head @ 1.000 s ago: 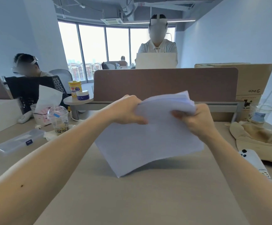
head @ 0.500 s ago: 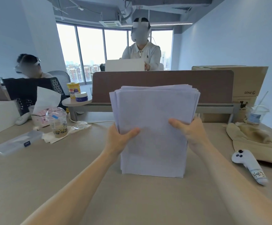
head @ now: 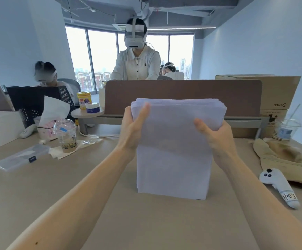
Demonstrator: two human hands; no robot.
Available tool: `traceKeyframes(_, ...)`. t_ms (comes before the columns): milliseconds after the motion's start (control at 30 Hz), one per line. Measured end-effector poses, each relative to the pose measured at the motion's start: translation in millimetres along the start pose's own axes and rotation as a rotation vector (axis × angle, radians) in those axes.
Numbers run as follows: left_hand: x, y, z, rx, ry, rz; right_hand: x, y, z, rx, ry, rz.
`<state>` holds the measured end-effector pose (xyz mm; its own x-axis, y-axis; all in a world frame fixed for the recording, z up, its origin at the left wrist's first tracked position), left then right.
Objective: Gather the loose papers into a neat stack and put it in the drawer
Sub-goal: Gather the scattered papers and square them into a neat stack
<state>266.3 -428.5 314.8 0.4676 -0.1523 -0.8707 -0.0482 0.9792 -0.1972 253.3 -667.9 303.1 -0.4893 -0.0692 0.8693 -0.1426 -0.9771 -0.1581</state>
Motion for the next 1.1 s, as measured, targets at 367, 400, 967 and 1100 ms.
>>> traceKeyframes(367,-12.1,-8.8,16.4,-0.207,0.128,0.014,13.8,5.5,10.1,-0.314,-0.094,-0.127)
traceKeyframes(400,-12.6,-9.5,16.0,-0.210,0.122,0.024,14.4,2.3,10.4,-0.307,-0.109,-0.107)
traceKeyframes(967,-27.6,-9.4,17.5,-0.295,0.082,0.146,40.0,-6.2,18.1,-0.415,0.026,-0.182)
traceKeyframes(1100,-29.0,-10.5,16.6,-0.308,0.083,0.197,39.0,-4.7,15.4,-0.354,0.051,-0.210)
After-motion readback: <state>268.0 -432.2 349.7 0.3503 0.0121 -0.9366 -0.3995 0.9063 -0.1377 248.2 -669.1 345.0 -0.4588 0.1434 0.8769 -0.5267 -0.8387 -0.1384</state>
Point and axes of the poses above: each hand's wrist, its own z-axis towards the middle knuckle, its own y-axis out of the back of the hand, x = y × z, the point moved 6 cm from there along z, towards the middle knuckle, and after that the axes turned 1 degree about -y, right-handed, at the moved point
